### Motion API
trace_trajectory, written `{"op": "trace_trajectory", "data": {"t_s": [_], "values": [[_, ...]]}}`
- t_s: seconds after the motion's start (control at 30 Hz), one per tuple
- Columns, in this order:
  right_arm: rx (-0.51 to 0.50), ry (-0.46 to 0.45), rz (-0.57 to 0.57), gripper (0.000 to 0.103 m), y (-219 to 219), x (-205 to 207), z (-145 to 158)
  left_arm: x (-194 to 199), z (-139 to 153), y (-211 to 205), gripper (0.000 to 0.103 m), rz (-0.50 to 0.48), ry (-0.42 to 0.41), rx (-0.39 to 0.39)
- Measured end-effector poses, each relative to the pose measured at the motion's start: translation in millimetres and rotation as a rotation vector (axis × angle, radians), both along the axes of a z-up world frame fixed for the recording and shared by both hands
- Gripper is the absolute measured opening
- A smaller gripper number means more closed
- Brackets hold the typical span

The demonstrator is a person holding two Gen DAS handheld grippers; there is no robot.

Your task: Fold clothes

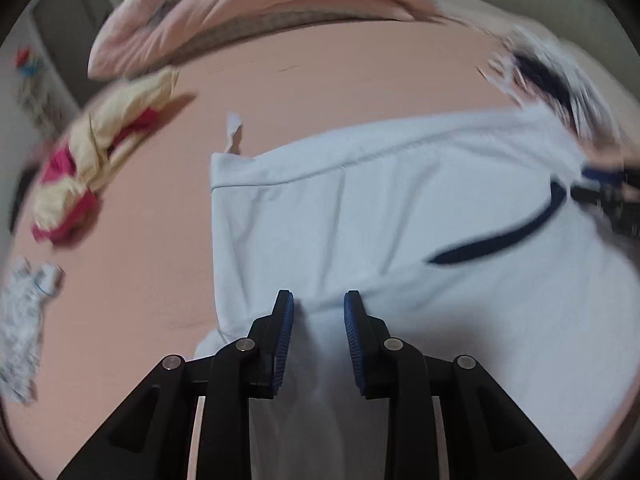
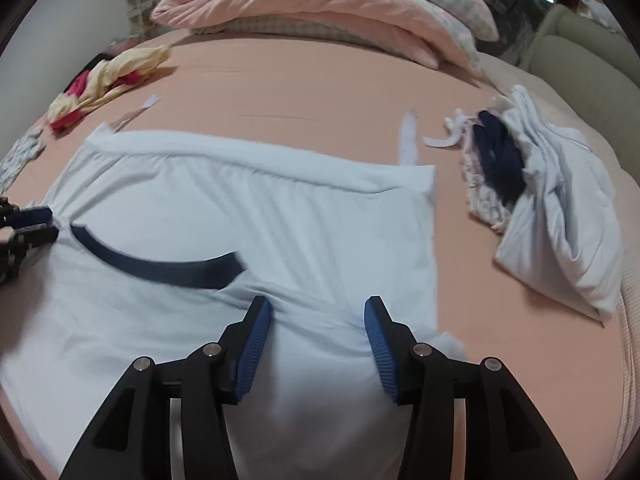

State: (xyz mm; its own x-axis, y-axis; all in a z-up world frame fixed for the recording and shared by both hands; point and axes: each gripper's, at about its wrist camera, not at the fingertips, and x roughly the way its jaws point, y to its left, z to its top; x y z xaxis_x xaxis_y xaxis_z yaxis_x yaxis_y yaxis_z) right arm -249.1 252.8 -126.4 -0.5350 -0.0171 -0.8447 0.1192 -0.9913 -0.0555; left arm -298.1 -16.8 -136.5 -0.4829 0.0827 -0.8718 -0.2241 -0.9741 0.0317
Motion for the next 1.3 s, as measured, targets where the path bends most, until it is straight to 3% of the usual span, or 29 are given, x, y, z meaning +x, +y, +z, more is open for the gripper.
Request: {"op": "trace_trajectory", "data": {"t_s": [0.07, 0.13, 0.2, 0.37, 0.53, 0.6, 0.67, 0.7, 0.73, 0.77, 0.8, 0.93, 1.13, 1.3], "values": [[-0.118, 0.008, -0.071, 0.048, 24, -3, 10, -7, 22, -23, 0.024, 0.041, 0.042, 0.189], [-0.222, 0.036, -0.131, 0.049, 48, -5, 24, -18, 37, -42, 0.028, 0.091, 0.091, 0.235], [-0.288, 0.060, -0.184, 0.057, 69, -10, 36, -33, 37, -60, 0.041, 0.134, 0.079, 0.273], [-0.218, -0.006, -0.256, 0.059, 90, -45, 23, -77, 4, -90, 0.043, 0.243, -0.038, 0.364], [-0.193, -0.088, -0.243, 0.060, 87, -78, -1, -98, -9, -77, 0.044, 0.183, -0.073, 0.364], [-0.209, -0.082, -0.207, 0.069, 83, -89, -3, -105, -10, -69, 0.046, 0.148, -0.064, 0.341], [-0.235, -0.070, -0.162, 0.069, 79, -101, -3, -113, -10, -62, 0.045, 0.113, -0.052, 0.320], [-0.258, -0.068, -0.136, 0.060, 78, -106, -3, -117, -10, -58, 0.029, 0.095, -0.047, 0.310], [-0.277, -0.062, -0.105, 0.044, 75, -111, -3, -120, -9, -54, 0.007, 0.070, -0.049, 0.303], [-0.282, -0.067, -0.082, 0.009, 73, -114, -2, -121, -6, -51, 0.006, 0.062, -0.051, 0.287], [-0.289, -0.071, -0.060, 0.005, 72, -117, -1, -122, -2, -48, 0.006, 0.052, -0.050, 0.272], [-0.306, 0.022, 0.029, 0.005, 69, -93, 31, -95, 44, -45, 0.006, -0.040, 0.059, 0.233], [-0.268, 0.115, 0.156, 0.004, 55, -12, 92, -25, 100, -56, 0.006, -0.108, 0.149, 0.223], [-0.290, 0.108, 0.171, 0.004, 34, 65, 102, 47, 108, -65, 0.006, -0.133, 0.138, 0.227]]}}
